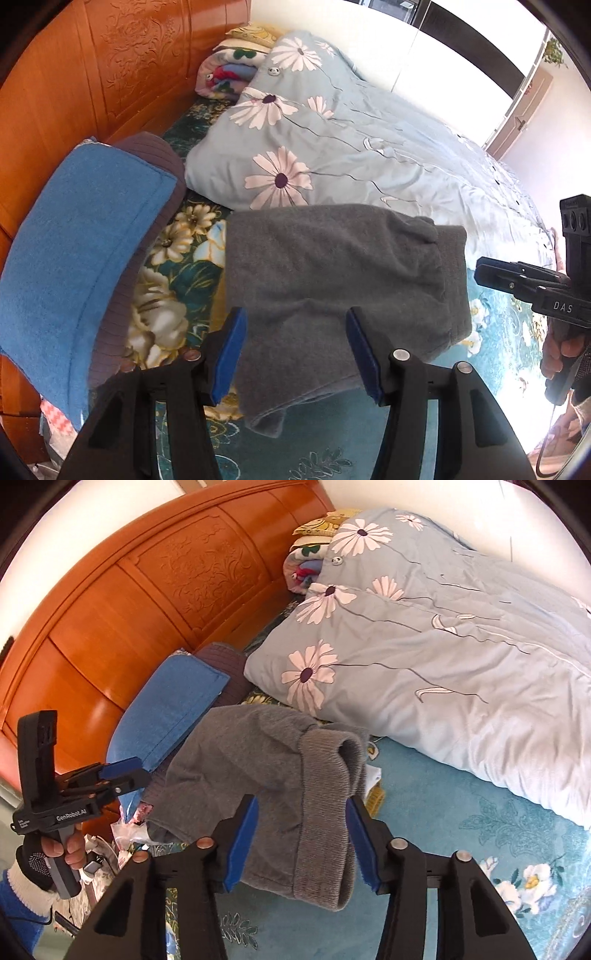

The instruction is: Fold clothes

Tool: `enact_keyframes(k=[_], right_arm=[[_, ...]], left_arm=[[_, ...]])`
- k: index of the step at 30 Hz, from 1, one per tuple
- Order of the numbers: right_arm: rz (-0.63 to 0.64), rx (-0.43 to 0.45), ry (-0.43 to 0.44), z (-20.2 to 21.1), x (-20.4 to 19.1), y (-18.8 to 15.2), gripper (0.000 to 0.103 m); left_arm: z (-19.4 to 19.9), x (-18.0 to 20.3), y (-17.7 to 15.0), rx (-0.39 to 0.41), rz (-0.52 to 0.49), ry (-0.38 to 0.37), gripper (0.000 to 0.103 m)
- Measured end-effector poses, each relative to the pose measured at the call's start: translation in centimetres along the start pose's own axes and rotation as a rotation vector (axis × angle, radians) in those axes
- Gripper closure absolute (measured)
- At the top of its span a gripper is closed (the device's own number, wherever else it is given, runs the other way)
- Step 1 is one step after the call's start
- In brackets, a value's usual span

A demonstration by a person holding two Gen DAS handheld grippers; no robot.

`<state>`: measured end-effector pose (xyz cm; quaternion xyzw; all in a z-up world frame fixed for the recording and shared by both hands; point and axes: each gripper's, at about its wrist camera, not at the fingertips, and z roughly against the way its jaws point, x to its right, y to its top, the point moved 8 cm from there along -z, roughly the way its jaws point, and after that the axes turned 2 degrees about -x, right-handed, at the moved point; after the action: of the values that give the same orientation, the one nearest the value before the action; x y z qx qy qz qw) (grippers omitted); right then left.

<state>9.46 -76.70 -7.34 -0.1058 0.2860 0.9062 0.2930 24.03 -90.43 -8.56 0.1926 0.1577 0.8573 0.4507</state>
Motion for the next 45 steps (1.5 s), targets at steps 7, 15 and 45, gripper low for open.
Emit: enact_keyframes(k=[7,15,45], right_arm=[[0.003,-0.087,-0.028,-3.2,0.3,-2.1,0.081],[-0.012,-0.107,-0.029,-3.7,0.8,-2.5,0.081],[0.034,-0.017,-0.126,6.1,-2.9,-8.8,0.015]], left_arm=[[-3.3,0.0,-2.7,-0.069,0.022,-0.021,0.069],[-3.4,-0.4,-3.1,-0.078,0.041,-0.037,0.07],[5.1,4.7,-10.2,-0.025,0.107,0.092,0.033]])
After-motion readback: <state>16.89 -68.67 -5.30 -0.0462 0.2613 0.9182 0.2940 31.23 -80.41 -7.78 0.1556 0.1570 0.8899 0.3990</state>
